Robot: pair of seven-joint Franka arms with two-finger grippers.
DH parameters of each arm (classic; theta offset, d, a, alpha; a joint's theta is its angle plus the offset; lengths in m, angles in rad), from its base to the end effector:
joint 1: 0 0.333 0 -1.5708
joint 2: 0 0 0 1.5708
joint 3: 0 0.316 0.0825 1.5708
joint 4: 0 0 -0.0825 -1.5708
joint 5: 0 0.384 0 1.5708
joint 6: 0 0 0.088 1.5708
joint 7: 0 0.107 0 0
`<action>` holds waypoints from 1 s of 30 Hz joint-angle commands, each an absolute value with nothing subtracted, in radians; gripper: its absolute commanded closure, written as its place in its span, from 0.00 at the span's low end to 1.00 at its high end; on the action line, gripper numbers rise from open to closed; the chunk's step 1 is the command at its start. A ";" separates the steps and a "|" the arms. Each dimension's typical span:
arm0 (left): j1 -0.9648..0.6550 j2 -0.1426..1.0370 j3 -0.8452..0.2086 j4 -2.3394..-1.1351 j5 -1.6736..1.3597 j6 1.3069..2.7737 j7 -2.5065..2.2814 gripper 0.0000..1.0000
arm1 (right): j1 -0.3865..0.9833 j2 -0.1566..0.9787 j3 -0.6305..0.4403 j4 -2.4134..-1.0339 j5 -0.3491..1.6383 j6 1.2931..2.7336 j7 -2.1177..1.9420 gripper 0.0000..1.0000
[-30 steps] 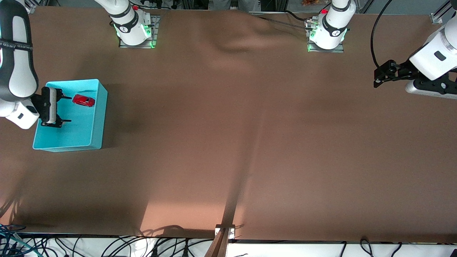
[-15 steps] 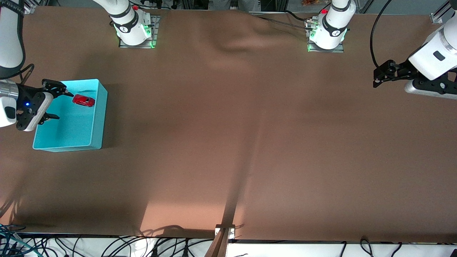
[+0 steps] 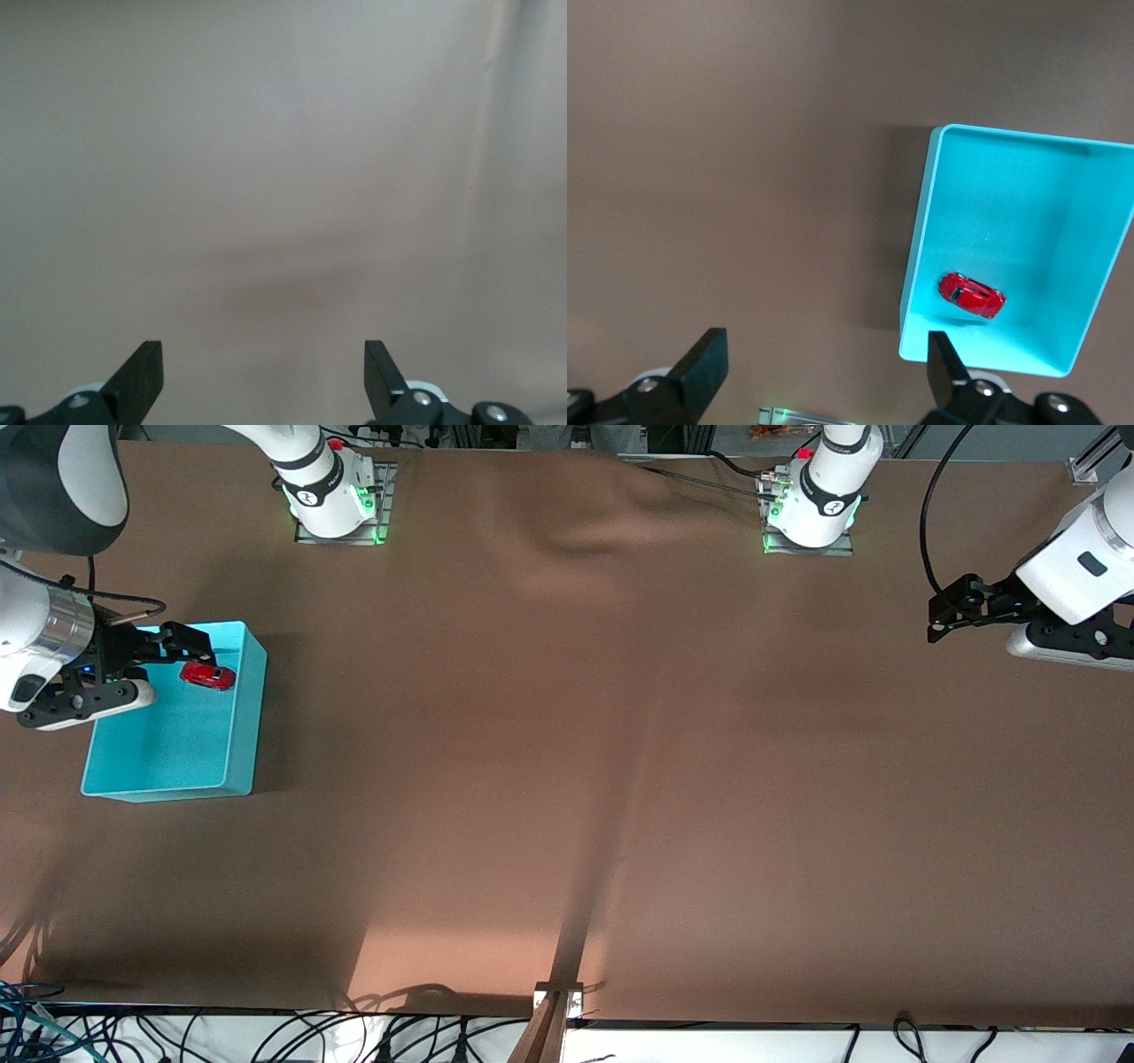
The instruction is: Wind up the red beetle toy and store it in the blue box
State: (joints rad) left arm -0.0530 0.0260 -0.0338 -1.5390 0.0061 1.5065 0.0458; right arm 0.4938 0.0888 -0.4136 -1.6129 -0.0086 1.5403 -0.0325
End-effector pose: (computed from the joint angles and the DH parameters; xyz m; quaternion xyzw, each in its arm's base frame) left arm 0.5538 -0.0472 0.6195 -0.9974 0.0661 0.0292 0.0032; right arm 0.5672 0.0535 0.5565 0.9952 0.0557 -0.0763 0.0239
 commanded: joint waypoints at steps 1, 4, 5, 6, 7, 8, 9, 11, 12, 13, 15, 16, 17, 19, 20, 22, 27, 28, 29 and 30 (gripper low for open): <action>-0.060 0.052 -0.029 -1.503 0.015 1.497 0.043 0.00 | 0.502 0.023 -0.393 -1.669 -0.057 1.532 0.025 0.00; -0.060 0.054 -0.029 -1.503 0.015 1.499 0.043 0.00 | 0.502 0.021 -0.396 -1.666 -0.057 1.540 0.015 0.00; -0.060 0.054 -0.029 -1.503 0.015 1.500 0.043 0.00 | 0.502 0.025 -0.396 -1.663 -0.057 1.540 0.009 0.00; -0.060 0.054 -0.029 -1.503 0.015 1.502 0.043 0.00 | 0.502 0.026 -0.397 -1.658 -0.055 1.539 0.008 0.00; -0.060 0.055 -0.029 -1.503 0.015 1.502 0.043 0.00 | 0.502 0.029 -0.396 -1.657 -0.057 1.542 0.011 0.00; -0.060 0.057 -0.029 -1.503 0.015 1.502 0.043 0.00 | 0.502 0.031 -0.394 -1.657 -0.058 1.549 0.021 0.00; -0.060 0.057 -0.029 -1.503 0.015 1.502 0.043 0.00 | 0.502 0.032 -0.394 -1.654 -0.058 1.555 0.023 0.00; -0.060 0.057 -0.029 -1.503 0.015 1.502 0.043 0.00 | 0.494 0.041 -0.391 -1.646 -0.058 1.568 0.025 0.00; -0.060 0.057 -0.029 -1.503 0.015 1.502 0.044 0.00 | 0.485 0.044 -0.387 -1.640 -0.057 1.575 0.025 0.00; -0.060 0.057 -0.029 -1.503 0.015 1.502 0.044 0.00 | 0.462 0.046 -0.373 -1.637 -0.057 1.583 0.023 0.00; -0.058 0.057 -0.028 -1.503 0.015 1.502 0.044 0.00 | 0.379 0.054 -0.307 -1.631 -0.054 1.595 0.023 0.00; -0.058 0.057 -0.029 -1.503 0.015 1.502 0.044 0.00 | 0.327 0.054 -0.252 -1.629 -0.055 1.598 0.023 0.00; -0.058 0.057 -0.028 -1.503 0.015 1.502 0.044 0.00 | 0.280 0.054 -0.203 -1.628 -0.058 1.601 0.023 0.00; -0.058 0.057 -0.028 -1.503 0.015 1.500 0.044 0.00 | 0.186 0.051 -0.099 -1.628 -0.066 1.603 0.023 0.00; -0.057 0.055 -0.028 -1.503 0.015 1.500 0.044 0.00 | 0.139 0.049 -0.051 -1.628 -0.074 1.603 0.023 0.00; -0.057 0.055 -0.028 -1.503 0.015 1.497 0.044 0.00 | 0.045 0.046 0.029 -1.629 -0.078 1.601 0.023 0.00; -0.055 0.052 -0.028 -1.503 0.015 1.494 0.044 0.00 | -0.100 0.041 0.175 -1.632 -0.075 1.597 0.026 0.00; -0.055 0.052 -0.028 -1.503 0.015 1.494 0.044 0.00 | -0.112 0.043 0.186 -1.631 -0.075 1.595 0.025 0.00; -0.055 0.052 -0.028 -1.503 0.015 1.494 0.044 0.00 | -0.113 0.041 0.187 -1.631 -0.075 1.594 0.025 0.00; -0.055 0.052 -0.028 -1.503 0.015 1.494 0.044 0.00 | -0.114 0.041 0.187 -1.629 -0.074 1.592 0.025 0.00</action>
State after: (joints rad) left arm -0.0529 0.0422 -0.0299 -1.5341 0.0061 1.5083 0.0458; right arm -0.0511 0.0544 0.1199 -1.6327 -0.0593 1.6010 0.0087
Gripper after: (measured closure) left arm 0.000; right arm 0.000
